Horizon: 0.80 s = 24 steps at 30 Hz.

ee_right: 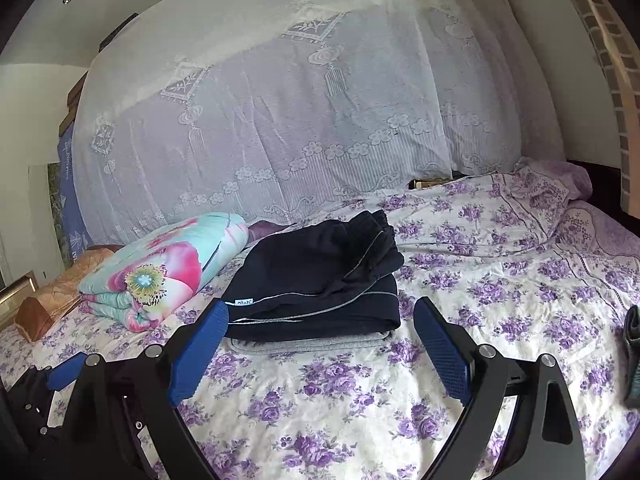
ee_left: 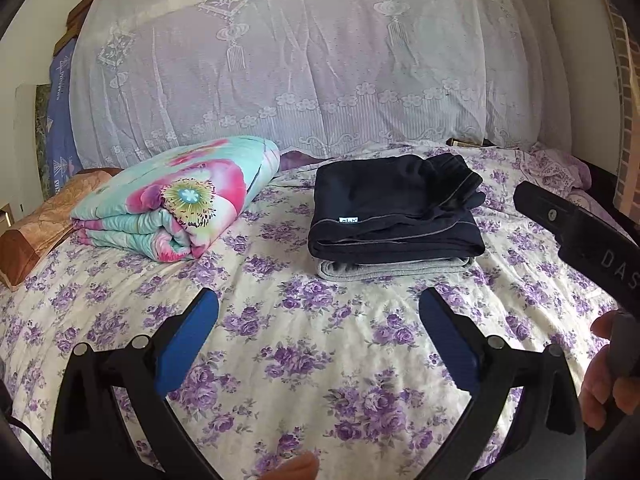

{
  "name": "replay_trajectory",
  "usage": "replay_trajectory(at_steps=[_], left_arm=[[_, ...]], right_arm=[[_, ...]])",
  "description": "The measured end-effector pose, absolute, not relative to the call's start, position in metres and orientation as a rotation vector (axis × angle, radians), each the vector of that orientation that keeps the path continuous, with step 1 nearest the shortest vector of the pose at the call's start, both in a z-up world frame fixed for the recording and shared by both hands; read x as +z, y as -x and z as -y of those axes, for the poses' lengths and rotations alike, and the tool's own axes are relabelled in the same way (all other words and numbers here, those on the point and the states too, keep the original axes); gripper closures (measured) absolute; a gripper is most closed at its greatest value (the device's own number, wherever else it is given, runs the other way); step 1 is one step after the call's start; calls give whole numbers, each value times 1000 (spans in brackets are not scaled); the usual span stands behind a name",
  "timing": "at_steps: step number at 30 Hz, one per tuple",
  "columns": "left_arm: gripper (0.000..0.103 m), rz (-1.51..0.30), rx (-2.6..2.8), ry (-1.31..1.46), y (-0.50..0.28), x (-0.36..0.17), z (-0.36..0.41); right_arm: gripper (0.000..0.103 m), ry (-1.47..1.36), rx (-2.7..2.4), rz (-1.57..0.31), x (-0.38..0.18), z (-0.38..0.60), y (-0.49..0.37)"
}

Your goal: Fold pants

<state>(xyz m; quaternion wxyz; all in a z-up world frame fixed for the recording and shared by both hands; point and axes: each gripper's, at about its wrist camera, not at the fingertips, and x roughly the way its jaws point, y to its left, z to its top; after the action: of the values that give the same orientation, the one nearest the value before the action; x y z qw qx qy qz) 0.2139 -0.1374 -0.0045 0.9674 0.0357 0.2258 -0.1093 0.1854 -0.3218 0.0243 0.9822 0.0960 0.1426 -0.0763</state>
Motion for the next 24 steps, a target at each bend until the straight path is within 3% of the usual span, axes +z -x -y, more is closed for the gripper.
replay_trajectory(at_steps=[24], left_arm=[[5, -439, -250, -67, -209, -3, 140]], right_arm=[[9, -187, -148, -293, 23, 320, -188]])
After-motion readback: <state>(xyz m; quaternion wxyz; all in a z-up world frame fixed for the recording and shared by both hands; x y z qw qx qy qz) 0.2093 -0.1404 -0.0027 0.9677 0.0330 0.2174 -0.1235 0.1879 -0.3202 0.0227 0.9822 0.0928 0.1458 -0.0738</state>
